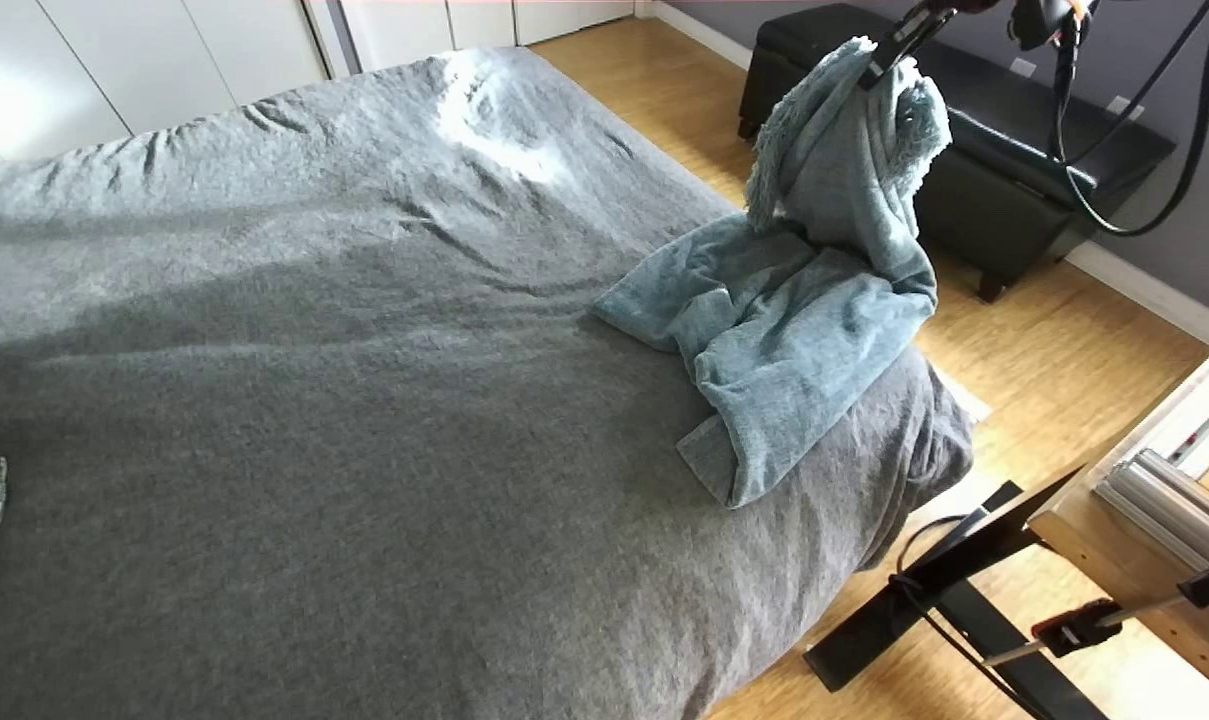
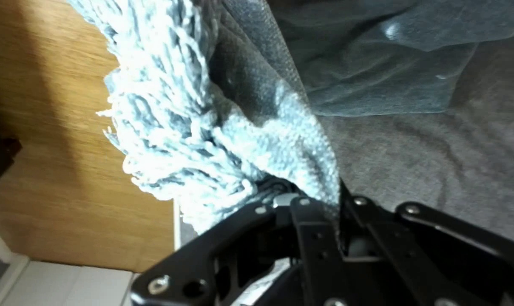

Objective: Pull the blue blanket to the right and fold it in half towards the left

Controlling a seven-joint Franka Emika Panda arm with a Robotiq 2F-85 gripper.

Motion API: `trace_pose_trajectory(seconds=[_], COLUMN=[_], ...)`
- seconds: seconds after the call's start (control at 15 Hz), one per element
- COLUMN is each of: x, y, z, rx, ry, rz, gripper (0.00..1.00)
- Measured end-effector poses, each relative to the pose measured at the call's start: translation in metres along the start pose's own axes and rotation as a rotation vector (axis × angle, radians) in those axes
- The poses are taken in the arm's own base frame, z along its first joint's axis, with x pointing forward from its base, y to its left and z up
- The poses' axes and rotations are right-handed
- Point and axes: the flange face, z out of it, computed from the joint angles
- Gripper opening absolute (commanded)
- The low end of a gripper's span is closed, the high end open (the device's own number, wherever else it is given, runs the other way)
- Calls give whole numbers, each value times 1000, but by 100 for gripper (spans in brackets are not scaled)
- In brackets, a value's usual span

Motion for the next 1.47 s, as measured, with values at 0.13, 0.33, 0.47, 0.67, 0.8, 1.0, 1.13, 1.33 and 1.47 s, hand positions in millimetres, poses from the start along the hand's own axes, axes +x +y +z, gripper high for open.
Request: trace_pose_trajectory(seconds=[0.13,0.33,0.47,0.67,0.8,1.0,1.13,1.33,1.47], x=[3,-1,-7,-21,-30,-39,-44,-50,-46], y=[-48,-115,-160,-230,-264,-275,-266,-250,-237], z=[-4,-13,-19,-31,-28,11,45,86,96], rx=[47,117,170,267,322,354,359,385,387], ry=[11,15,4,-39,-89,-178,-234,-305,-308], rz=[-81,-189,-252,-302,-316,-320,-314,-305,-305], gripper=[3,3,3,3,3,3,36,50,64])
